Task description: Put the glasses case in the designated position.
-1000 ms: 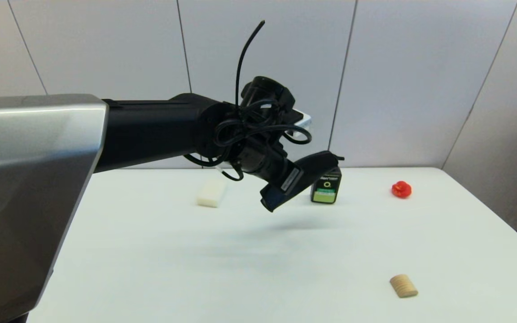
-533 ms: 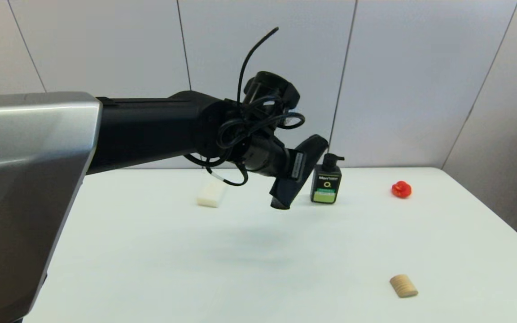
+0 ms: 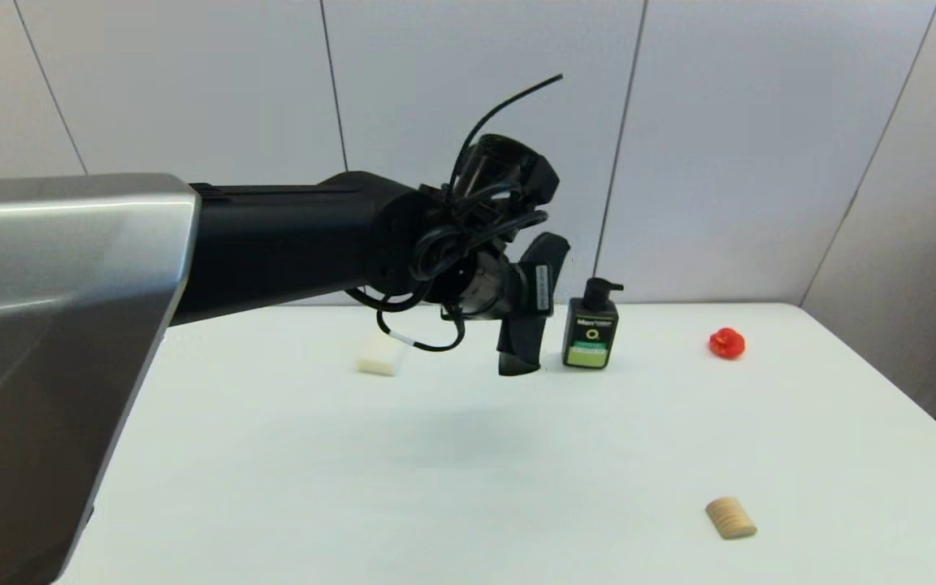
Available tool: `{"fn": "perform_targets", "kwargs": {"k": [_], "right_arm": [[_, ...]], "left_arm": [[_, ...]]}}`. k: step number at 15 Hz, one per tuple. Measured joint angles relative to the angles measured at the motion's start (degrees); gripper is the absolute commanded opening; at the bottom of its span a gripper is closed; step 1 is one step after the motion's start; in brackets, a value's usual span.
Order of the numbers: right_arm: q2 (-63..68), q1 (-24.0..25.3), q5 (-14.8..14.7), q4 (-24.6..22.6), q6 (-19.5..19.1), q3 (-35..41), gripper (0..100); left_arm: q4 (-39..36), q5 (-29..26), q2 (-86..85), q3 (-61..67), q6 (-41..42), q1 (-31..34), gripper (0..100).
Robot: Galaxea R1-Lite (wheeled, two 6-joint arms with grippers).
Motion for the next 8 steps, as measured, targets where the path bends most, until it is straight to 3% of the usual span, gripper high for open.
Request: {"fn": "perform_targets", "kwargs": {"k": [8], "right_arm": [[0.0,0.0,0.0,0.02,0.02,0.0,100]], "left_arm": [[-0.2,0.02,4.25,0.0,-4.44,-0.37,0]]}}
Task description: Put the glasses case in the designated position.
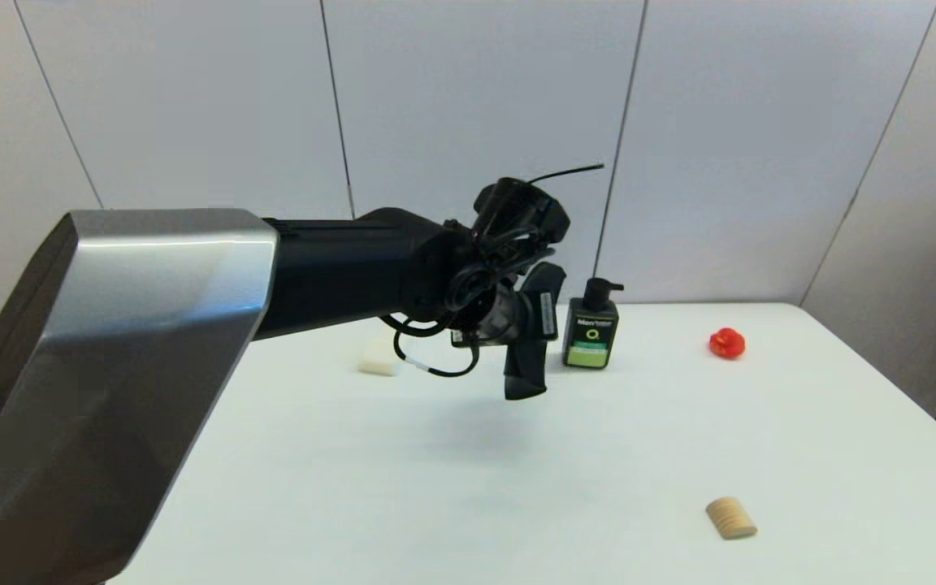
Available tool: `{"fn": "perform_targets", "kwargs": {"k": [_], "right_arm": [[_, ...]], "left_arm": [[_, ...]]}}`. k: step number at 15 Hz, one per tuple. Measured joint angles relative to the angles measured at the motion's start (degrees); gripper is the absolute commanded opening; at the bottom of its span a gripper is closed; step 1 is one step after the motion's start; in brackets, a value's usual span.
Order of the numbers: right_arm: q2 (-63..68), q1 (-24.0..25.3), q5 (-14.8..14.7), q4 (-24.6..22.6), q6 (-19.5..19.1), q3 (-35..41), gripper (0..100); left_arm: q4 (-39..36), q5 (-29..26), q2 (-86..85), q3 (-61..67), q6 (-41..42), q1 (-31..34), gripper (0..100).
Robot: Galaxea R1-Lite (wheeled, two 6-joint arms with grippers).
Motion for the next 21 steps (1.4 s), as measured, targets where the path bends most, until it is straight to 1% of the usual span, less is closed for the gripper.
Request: {"fn": "perform_targets", "kwargs": {"k": [3,6,11,14,19,21], "right_arm": [[0.0,0.0,0.0,0.0,0.01,0.0,100],[0.0,0.0,0.0,0.0,0.01,0.0,100],[0.0,0.0,-0.01,-0.02,0.04,0.0,100],[0.0,0.0,0.02,0.0,0.0,0.0,100],[0.0,0.0,0.0,0.02,0.01,0.0,100],[0.0,0.0,0.0,0.0,0.04,0.0,100]], "left_arm": [[-0.01,-0.09,1.07,0.0,-0.17,0.0,0],[-2.6,-0.04,1.6,0.0,1.67,0.09,0],[-3.73,0.24,2.04,-0.05,3.55,0.2,0],[-5.74,0.66,2.39,-0.07,5.07,0.2,0],[-6.53,2.1,3.19,-0.09,6.17,0.17,0],[-7.31,3.78,3.36,-0.09,6.58,0.2,0]]}}
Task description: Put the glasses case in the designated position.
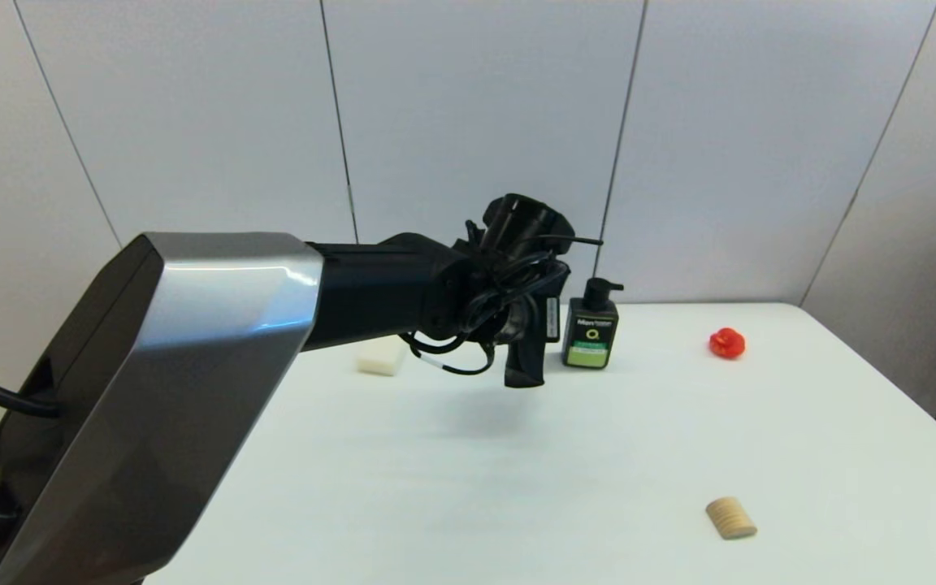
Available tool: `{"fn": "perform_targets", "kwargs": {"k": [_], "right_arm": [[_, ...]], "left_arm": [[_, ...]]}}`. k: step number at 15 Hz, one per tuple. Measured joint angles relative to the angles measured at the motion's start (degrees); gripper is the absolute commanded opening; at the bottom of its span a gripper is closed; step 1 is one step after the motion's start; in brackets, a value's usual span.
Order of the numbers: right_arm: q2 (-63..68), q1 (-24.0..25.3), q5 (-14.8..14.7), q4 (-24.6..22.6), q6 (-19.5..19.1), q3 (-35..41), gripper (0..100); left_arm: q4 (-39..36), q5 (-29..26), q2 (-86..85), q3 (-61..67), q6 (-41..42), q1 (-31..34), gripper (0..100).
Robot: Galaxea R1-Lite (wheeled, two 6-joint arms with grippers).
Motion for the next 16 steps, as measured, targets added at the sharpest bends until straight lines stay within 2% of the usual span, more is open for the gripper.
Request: {"fn": "perform_targets", "kwargs": {"k": [5,8,16], "right_arm": [[0.0,0.0,0.0,0.0,-0.02,0.0,100],[0.0,0.0,-0.01,0.0,0.0,0.0,100],[0.0,0.0,0.0,0.0,-0.02,0.0,100]], "left_arm": [[0.04,3.28,0.46,0.0,-0.35,0.06,0],[0.09,6.58,0.79,-0.51,-3.86,-0.09,0],[-0.1,3.5,1.26,-0.63,-6.62,-1.95,0]]}}
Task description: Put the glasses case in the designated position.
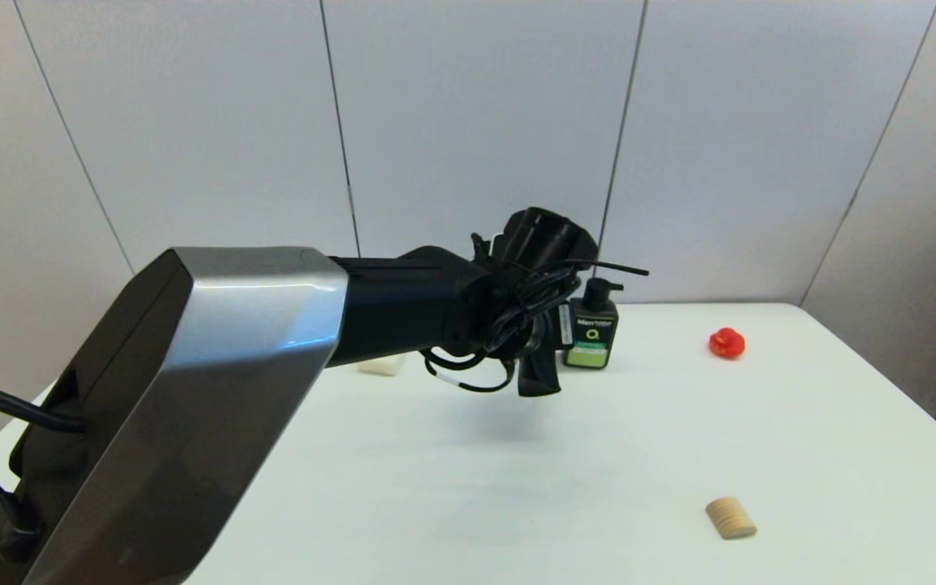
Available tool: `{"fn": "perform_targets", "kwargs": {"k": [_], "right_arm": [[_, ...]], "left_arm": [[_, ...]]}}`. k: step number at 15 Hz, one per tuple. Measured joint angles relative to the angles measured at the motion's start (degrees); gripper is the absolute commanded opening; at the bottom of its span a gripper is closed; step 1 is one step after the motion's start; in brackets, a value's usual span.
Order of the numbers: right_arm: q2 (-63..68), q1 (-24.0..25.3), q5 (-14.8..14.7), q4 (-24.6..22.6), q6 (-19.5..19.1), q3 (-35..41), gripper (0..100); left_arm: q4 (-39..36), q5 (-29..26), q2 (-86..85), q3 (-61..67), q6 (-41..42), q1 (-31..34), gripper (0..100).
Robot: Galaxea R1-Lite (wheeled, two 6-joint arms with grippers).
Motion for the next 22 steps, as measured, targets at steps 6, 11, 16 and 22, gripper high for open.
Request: {"fn": "perform_targets", "kwargs": {"k": [6,11,16,22], "right_arm": [[0.0,0.0,0.0,0.0,0.0,0.0,100],[0.0,0.0,0.0,0.0,0.0,0.0,100],[0.0,0.0,0.0,0.0,0.0,0.0,100],[0.0,0.0,0.0,0.0,0.02,0.0,100]], "left_arm": [[0.0,0.51,0.3,0.0,-0.71,-0.06,0],[-0.39,0.72,0.61,0.0,0.39,-0.02,0],[-0.98,1.07,0.89,0.0,2.04,0.27,0],[-1.94,1.05,1.13,0.0,2.43,0.52,0]]}}
